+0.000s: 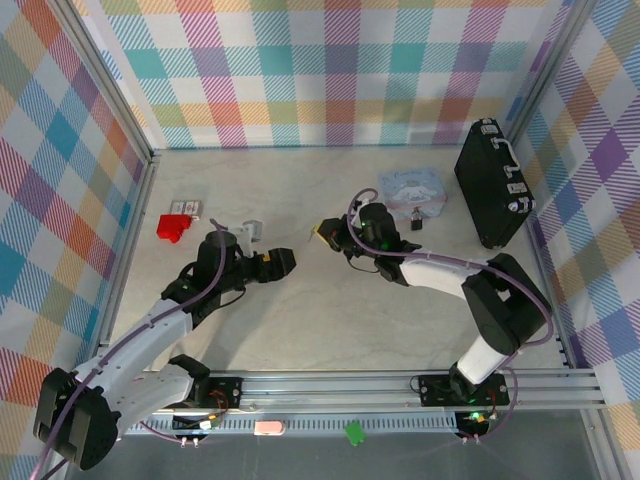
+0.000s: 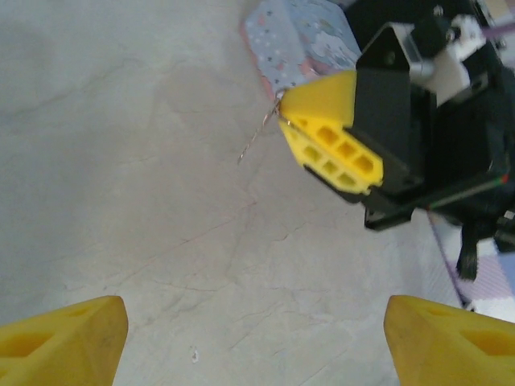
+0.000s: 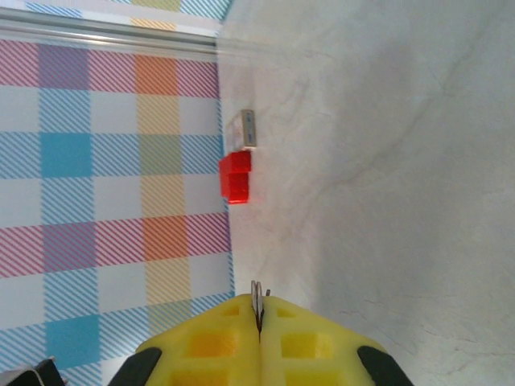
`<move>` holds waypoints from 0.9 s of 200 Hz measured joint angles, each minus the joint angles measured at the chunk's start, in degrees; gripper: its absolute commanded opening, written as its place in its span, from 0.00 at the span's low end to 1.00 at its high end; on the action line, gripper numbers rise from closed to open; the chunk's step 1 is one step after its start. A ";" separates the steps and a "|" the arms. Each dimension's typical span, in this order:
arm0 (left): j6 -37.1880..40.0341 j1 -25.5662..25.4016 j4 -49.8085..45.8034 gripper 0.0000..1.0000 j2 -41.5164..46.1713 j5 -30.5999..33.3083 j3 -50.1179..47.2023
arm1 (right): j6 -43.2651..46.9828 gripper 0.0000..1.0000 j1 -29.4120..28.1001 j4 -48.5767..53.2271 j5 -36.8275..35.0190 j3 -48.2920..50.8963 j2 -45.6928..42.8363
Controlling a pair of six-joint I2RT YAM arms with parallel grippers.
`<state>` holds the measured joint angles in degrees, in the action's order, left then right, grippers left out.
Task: Unlock the padlock with the key
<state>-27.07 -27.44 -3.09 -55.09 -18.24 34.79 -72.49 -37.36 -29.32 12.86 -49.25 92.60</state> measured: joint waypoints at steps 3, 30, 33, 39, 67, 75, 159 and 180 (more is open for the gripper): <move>0.98 -0.09 0.22 0.79 0.00 0.04 0.00 | -0.09 0.00 0.15 -0.26 0.15 0.02 -0.28; 6.73 -0.44 8.94 0.78 -0.15 0.31 -2.03 | -0.42 0.00 1.33 -1.49 0.92 1.33 -3.93; 7.52 -0.61 11.13 0.79 -0.15 0.46 -2.82 | -0.42 0.00 1.42 -1.49 0.98 1.55 -4.37; 9.01 -1.05 14.49 0.80 -0.20 0.74 -4.13 | -0.42 0.00 1.60 -1.36 1.09 2.05 -5.55; 17.07 -2.78 23.28 0.76 -4.87 -0.20 -5.33 | 0.07 0.00 2.12 1.05 1.18 3.30 -11.50; 19.06 -2.80 24.15 0.75 -7.15 -0.85 -3.89 | 0.50 0.00 2.16 1.81 1.16 3.37 -13.20; 29.99 -4.00 31.82 0.57 -18.73 -12.00 5.68 | 4.70 0.00 2.19 7.41 0.04 5.11 -25.77; 31.06 -5.18 32.15 0.53 -18.84 -14.14 5.68 | 5.33 0.00 2.19 7.56 0.04 5.77 -25.97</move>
<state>3.99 -32.62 29.06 -73.93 -32.38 40.47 -67.16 -35.18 -21.76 12.91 -43.48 66.63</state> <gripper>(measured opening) 0.547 0.051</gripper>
